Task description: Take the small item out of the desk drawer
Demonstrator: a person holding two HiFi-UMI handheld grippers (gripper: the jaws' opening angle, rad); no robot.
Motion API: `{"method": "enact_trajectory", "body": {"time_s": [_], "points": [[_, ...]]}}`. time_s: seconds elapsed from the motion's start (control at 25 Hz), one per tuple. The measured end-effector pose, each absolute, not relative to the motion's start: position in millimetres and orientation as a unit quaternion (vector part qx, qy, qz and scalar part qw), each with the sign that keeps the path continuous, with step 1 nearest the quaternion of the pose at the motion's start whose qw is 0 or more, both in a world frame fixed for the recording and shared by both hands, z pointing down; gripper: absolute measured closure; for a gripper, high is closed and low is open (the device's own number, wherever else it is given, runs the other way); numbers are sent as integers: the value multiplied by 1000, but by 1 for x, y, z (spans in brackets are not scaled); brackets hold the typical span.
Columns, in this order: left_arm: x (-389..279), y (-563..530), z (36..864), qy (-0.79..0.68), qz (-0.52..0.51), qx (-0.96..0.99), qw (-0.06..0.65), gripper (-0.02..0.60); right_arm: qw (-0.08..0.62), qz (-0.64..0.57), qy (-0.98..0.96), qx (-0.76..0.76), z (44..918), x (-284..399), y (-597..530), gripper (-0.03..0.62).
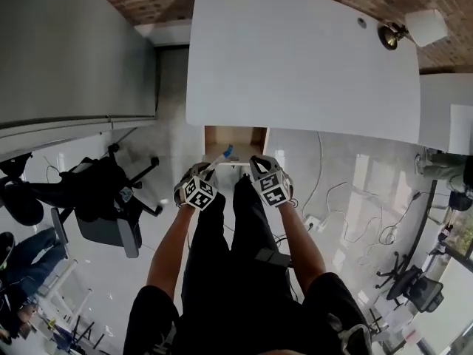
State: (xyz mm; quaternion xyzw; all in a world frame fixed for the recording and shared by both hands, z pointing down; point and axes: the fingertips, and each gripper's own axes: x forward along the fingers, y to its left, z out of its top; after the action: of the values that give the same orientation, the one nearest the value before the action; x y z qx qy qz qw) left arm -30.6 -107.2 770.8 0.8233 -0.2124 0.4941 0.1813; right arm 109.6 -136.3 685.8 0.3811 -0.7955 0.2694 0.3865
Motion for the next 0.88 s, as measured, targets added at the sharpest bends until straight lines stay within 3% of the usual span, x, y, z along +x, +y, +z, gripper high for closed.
{"method": "enact_trajectory", "body": {"time_s": [0.12,0.32,0.56,0.88], "points": [[-50,-97,708,-273,427,826,246,492,327,276,-796,428,624,116,-132,565],[-57,-108,586,-351,306,850,245,492,224,275,-789,501,525,132,-133,565],[-59,-133,440,-436,154,865,195,492,144,222,-799,540,428,140,-134,565],[-40,-130,287,-465,40,879,97,492,76,158,-807,563,328,146,-117,565]]}}
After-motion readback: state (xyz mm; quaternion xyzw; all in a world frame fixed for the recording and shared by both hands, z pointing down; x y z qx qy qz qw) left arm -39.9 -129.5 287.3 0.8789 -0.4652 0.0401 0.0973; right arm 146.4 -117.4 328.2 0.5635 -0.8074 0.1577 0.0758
